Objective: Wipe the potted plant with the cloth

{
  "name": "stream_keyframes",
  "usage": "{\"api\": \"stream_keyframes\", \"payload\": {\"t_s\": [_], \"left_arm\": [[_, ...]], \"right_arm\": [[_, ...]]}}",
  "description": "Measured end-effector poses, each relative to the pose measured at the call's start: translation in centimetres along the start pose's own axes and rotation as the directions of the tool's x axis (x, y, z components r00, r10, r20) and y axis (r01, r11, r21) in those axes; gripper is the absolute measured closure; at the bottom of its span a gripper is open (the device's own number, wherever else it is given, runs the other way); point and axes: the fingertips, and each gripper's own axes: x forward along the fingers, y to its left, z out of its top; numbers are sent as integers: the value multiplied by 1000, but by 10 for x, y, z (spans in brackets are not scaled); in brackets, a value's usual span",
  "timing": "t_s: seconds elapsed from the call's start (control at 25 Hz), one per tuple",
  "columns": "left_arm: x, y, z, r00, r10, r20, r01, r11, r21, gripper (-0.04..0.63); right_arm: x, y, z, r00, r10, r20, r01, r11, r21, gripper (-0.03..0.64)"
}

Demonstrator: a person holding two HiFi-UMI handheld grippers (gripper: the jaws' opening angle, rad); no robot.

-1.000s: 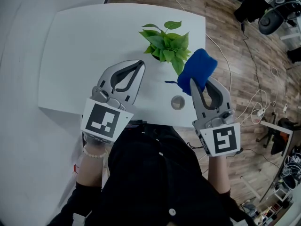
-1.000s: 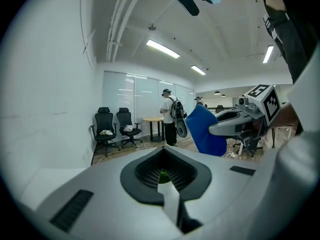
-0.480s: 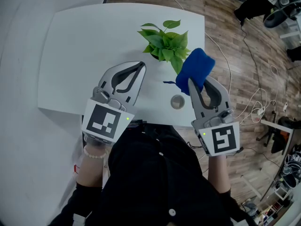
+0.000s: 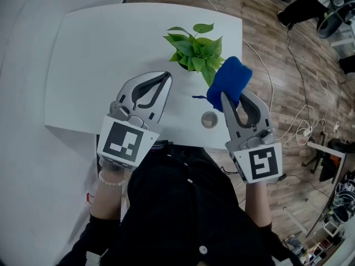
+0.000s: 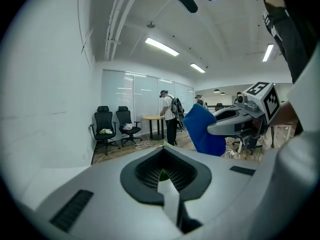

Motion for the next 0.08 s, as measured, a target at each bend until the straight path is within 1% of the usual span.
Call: {"api": "stream_keyframes", "payload": {"t_s": [0.08], "left_arm": [[-1,1,0,1000,17,-11,-17,999,-33,581]], "right_arm": [[1,1,-1,1000,1,-5,-1,1000,3,522]]}}
